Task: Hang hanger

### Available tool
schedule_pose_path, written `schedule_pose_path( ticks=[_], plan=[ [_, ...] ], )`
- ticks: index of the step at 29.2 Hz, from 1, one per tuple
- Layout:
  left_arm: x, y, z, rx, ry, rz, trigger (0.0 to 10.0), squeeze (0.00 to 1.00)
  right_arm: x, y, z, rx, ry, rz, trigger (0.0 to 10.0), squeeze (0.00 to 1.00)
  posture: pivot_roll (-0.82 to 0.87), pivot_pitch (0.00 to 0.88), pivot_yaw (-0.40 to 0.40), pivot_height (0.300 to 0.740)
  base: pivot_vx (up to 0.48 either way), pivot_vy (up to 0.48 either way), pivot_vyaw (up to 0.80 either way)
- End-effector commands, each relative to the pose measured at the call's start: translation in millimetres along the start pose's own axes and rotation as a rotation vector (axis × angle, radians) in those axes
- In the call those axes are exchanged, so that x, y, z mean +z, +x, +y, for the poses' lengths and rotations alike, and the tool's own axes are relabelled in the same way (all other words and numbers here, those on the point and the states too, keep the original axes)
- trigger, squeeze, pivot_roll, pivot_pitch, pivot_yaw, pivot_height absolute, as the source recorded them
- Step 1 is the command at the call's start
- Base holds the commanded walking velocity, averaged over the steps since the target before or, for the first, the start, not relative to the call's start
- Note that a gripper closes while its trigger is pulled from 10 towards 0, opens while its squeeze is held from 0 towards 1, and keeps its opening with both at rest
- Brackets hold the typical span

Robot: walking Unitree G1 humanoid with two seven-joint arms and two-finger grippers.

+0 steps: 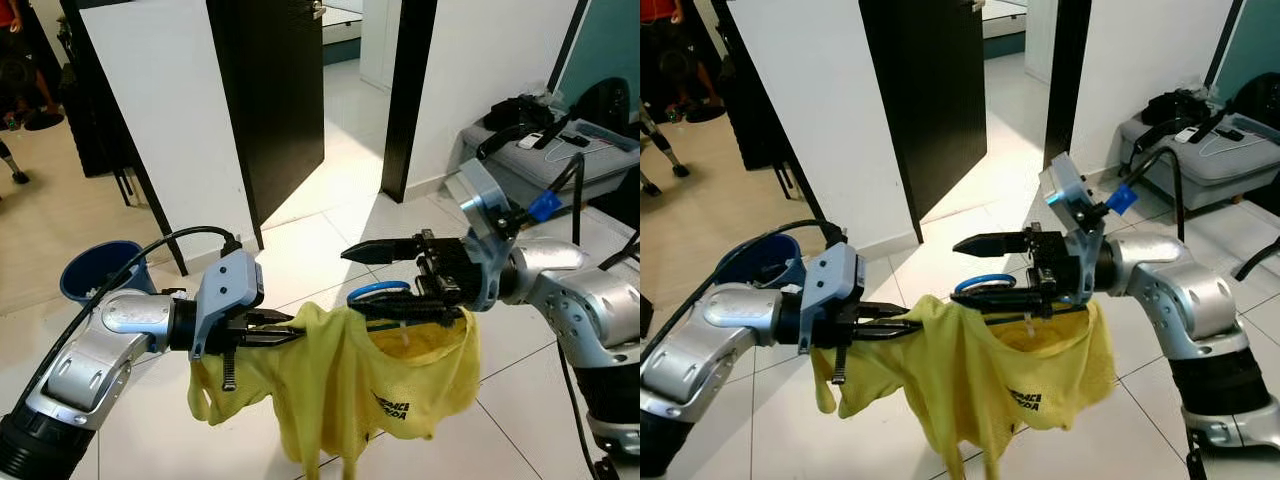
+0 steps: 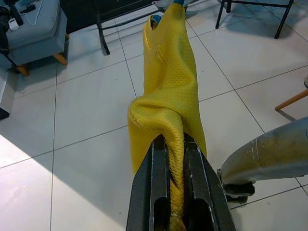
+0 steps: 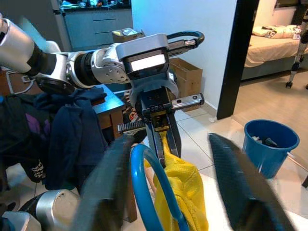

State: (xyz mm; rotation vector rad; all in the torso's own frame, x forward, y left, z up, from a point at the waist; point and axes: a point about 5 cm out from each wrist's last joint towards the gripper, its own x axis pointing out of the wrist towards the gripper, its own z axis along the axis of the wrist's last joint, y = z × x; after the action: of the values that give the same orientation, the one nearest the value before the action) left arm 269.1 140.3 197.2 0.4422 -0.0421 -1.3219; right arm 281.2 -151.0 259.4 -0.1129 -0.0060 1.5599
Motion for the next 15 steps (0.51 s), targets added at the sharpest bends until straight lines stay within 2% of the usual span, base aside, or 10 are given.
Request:
schedule_pose_path(
  ticks=[1, 15],
  plan=[
    [7.5, 2.7, 0.6, -0.014, 0.026, -0.034, 10.0, 0.0, 1.6, 3.0, -0.1, 0.019, -0.01, 0.001, 0.0, 0.0, -0.09, 0.0, 0.045, 0.74, 0.0, 0.0, 0.0],
    [13.8, 2.4, 2.2, -0.015, 0.031, -0.066, 10.0, 0.0, -1.4, 2.9, -0.2, 0.025, -0.01, 0.017, 0.0, 0.0, -0.09, 0.0, 0.05, 0.74, 0.0, 0.0, 0.0]
  ],
)
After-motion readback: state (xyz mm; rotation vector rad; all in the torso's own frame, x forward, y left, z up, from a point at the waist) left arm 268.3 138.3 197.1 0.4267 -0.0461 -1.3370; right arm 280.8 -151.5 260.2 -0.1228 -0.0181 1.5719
